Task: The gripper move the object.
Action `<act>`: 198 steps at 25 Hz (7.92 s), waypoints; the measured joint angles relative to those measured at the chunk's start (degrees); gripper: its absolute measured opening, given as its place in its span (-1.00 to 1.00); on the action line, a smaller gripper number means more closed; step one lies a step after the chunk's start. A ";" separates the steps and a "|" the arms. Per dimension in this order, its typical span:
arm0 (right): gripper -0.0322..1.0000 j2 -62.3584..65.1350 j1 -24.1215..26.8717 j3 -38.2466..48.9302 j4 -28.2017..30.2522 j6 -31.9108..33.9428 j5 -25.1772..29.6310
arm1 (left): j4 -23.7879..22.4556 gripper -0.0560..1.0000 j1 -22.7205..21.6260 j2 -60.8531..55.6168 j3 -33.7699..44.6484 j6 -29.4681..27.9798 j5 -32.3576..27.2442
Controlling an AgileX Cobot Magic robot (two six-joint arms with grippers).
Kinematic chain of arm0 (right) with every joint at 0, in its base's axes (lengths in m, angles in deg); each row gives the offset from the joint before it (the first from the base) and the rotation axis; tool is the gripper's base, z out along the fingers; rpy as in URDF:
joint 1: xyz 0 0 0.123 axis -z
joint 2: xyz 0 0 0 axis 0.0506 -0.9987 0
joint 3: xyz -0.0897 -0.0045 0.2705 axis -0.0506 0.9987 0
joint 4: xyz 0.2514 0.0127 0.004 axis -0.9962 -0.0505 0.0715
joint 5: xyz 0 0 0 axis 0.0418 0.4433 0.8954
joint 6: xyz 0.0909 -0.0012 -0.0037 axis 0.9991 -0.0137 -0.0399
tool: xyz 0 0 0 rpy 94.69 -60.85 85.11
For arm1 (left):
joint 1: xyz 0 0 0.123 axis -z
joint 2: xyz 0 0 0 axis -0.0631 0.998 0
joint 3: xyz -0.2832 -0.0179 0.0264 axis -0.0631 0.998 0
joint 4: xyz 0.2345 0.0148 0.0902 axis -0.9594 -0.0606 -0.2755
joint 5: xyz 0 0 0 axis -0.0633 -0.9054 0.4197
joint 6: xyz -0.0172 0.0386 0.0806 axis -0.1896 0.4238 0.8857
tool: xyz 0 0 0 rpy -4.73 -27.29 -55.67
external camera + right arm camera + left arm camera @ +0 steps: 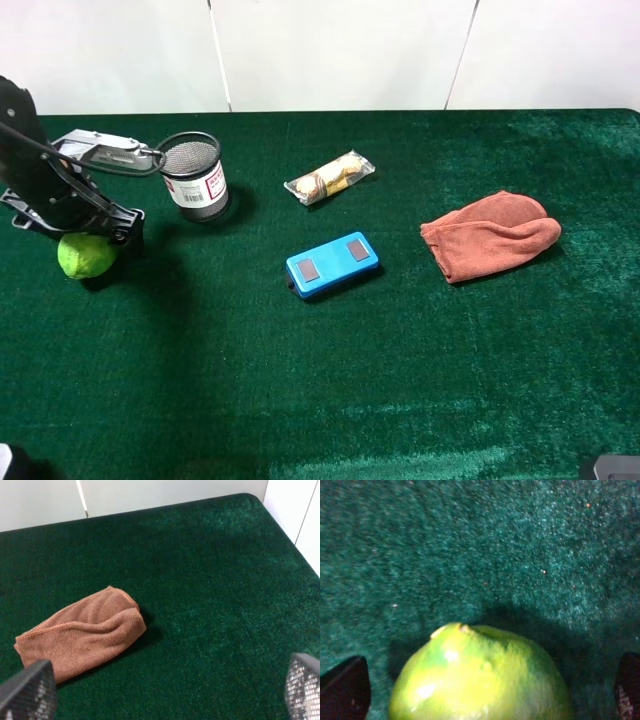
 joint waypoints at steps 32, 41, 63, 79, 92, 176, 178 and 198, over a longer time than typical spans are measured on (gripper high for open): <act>0.41 0.00 0.00 0.00 0.00 0.00 0.00 | 0.64 0.32 0.00 -0.80 0.00 0.09 -2.31; 0.41 0.00 0.00 0.00 0.00 0.00 0.00 | 0.64 0.32 0.00 -9.23 0.05 -0.49 -7.30; 0.41 0.00 0.00 0.00 0.00 0.00 0.00 | 0.77 0.32 4.23 -20.47 -11.54 -3.08 -33.37; 0.41 0.00 0.00 0.00 0.00 0.00 0.00 | 0.62 0.32 22.26 -19.56 -18.57 -10.96 -35.18; 0.41 0.00 0.00 0.00 0.00 0.00 0.00 | -2.04 0.32 39.57 -7.88 -29.64 -15.79 -36.21; 0.41 0.00 0.00 0.00 0.00 0.00 0.00 | -0.22 0.96 59.30 5.20 -35.20 -17.94 -28.76; 0.41 0.00 0.00 0.00 -0.06 0.00 0.00 | -0.45 0.95 59.30 2.79 -35.20 -17.94 -30.80; 0.41 0.00 0.00 0.00 -0.06 0.00 0.00 | -4.40 0.93 59.30 -18.81 -35.20 -17.94 -47.61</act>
